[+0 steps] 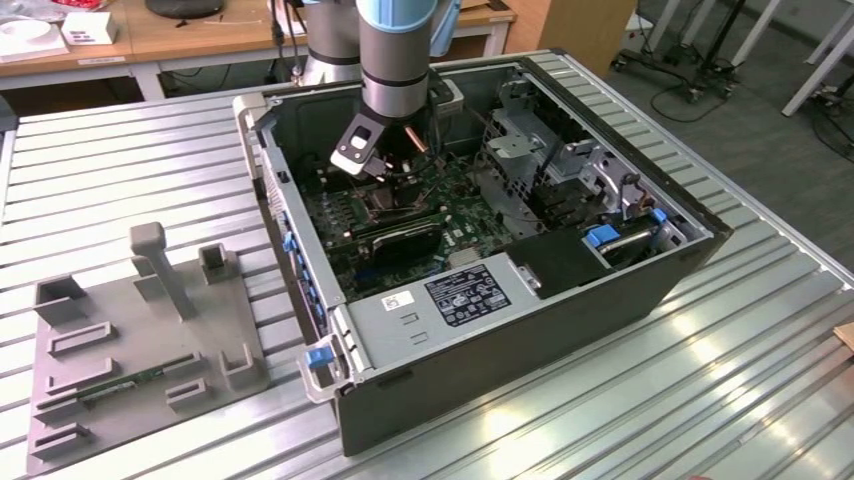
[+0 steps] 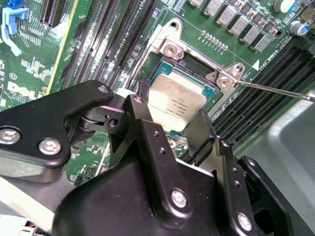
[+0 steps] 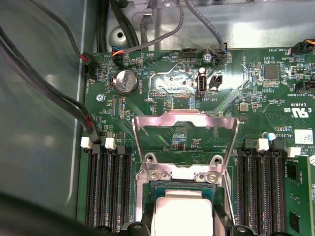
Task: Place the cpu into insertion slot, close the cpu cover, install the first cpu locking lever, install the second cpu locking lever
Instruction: 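Place the cpu into insertion slot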
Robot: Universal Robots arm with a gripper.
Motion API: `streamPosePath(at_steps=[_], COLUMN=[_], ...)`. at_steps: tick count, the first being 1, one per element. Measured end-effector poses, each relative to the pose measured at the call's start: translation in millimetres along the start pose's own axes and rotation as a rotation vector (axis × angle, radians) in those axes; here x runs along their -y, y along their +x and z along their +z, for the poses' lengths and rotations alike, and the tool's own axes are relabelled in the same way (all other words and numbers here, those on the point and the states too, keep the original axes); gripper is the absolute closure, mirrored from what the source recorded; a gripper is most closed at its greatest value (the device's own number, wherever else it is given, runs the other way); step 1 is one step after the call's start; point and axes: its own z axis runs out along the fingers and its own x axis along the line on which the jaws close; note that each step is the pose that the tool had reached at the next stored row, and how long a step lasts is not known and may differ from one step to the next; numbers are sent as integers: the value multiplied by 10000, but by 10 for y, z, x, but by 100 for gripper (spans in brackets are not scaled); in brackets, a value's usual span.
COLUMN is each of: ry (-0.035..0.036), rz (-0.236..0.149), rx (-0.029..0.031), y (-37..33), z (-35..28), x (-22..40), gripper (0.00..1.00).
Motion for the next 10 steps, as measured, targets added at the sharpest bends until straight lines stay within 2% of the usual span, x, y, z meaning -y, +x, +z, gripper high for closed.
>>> streamPosePath(at_steps=[10], ry=[1], rz=[1], rx=[-11], y=[-1], z=[1], x=[0], gripper=[46])
